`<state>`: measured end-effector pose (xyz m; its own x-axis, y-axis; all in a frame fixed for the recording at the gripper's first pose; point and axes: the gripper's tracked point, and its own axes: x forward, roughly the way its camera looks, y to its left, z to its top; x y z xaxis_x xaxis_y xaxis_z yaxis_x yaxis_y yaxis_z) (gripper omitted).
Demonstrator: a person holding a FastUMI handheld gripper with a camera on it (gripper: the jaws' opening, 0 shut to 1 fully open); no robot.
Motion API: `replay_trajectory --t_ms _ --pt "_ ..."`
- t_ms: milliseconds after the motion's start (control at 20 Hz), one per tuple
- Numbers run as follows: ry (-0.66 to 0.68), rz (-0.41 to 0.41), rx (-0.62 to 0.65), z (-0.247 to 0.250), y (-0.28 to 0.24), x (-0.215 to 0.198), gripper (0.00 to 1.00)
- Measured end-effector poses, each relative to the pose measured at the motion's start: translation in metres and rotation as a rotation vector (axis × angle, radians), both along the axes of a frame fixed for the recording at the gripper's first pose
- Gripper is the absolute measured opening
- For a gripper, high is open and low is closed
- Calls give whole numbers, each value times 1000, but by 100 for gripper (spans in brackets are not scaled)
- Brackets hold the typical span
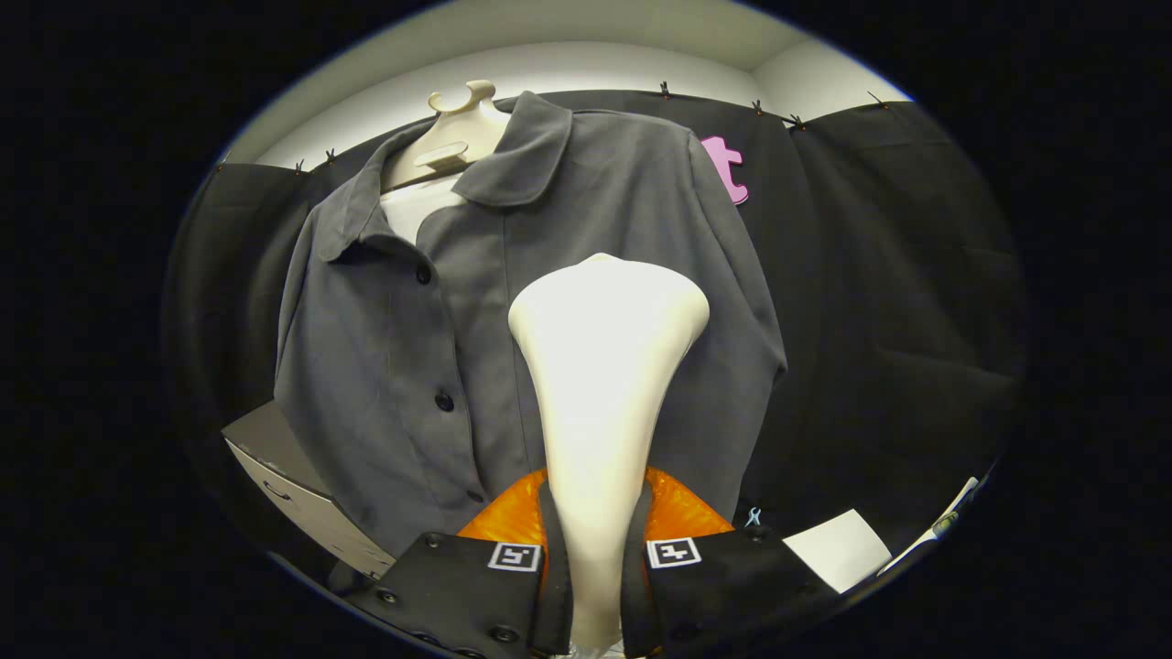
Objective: Iron the clothes twice with a garment steamer, once on the left side and once on the right side.
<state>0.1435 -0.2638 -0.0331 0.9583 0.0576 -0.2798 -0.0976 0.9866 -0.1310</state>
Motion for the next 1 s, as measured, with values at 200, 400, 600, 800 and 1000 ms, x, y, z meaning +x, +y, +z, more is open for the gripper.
replay_trajectory --t_ms 200,400,600,800,1000 --pt "47 -21 6 -38 -14 -17 28" --pt "92 -45 -6 -73 -25 -23 28" --pt "143 -63 -5 -113 -40 -37 28" --pt "189 -70 -14 -150 -48 -51 28" --pt "219 -80 -6 -178 -56 -62 28"
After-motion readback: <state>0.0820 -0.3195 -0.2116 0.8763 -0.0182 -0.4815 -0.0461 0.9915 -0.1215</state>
